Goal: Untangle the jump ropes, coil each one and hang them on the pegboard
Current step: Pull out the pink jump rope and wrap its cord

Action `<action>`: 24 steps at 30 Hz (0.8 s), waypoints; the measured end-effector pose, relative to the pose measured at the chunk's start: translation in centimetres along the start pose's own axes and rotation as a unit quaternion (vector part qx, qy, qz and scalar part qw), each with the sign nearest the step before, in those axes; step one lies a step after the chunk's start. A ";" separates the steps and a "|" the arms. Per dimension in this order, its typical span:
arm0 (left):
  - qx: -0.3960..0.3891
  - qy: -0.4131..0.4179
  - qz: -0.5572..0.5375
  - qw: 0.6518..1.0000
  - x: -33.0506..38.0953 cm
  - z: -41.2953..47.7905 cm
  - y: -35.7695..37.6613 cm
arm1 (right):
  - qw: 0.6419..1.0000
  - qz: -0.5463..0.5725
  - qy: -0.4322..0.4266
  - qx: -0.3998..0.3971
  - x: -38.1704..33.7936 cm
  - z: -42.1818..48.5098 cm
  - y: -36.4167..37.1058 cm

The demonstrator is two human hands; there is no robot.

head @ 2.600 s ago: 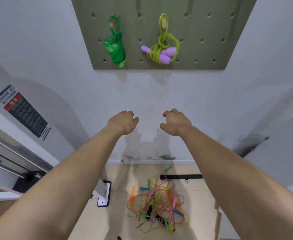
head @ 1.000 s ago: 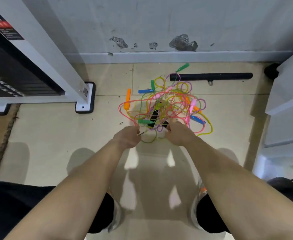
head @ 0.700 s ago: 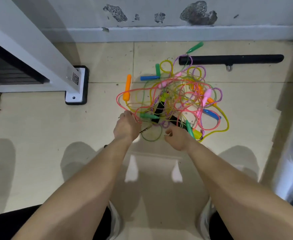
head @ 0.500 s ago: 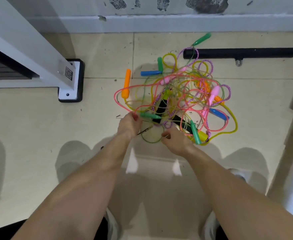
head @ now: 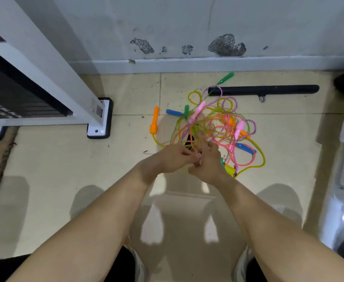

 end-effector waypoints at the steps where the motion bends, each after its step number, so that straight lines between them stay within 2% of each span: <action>1: -0.017 0.008 -0.003 1.000 2.1 -1.5 -0.7 | 1.000 -0.002 -0.010 -0.008 -0.7 -0.6 -0.4; 4: -0.051 0.049 -0.061 0.996 7.8 -5.9 -2.8 | 0.999 -0.025 -0.027 -0.021 -3.5 -3.3 -2.2; 10: -0.026 0.118 -0.219 0.968 15.4 -12.0 -8.1 | 0.992 0.002 -0.102 0.070 -10.4 -7.5 -8.9; 14: -0.033 0.154 -0.310 0.938 20.4 -14.9 -10.2 | 0.987 -0.009 -0.134 0.086 -15.6 -9.9 -12.5; 16: -0.038 0.171 -0.355 0.918 22.6 -16.1 -10.9 | 0.988 0.016 -0.139 0.072 -17.1 -10.4 -13.1; 21: -0.042 0.230 -0.446 0.864 26.9 -18.7 -12.9 | 0.987 0.109 -0.109 -0.051 -16.7 -11.4 -9.8; 22: -0.031 0.239 -0.463 0.853 27.1 -19.1 -13.5 | 0.983 0.136 -0.105 -0.057 -16.6 -11.7 -9.2; 24: 0.000 0.266 -0.506 0.820 27.0 -20.0 -15.2 | 0.986 0.131 -0.100 -0.020 -15.5 -11.8 -9.1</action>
Point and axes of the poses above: each hand's wrist, its own z-axis towards the middle knuckle, its own y-axis out of the palm, x = y × z, the point moved 10 cm from there along z, towards the middle knuckle, and after that the axes turned 3 degrees about -x, right-handed, at the moved point
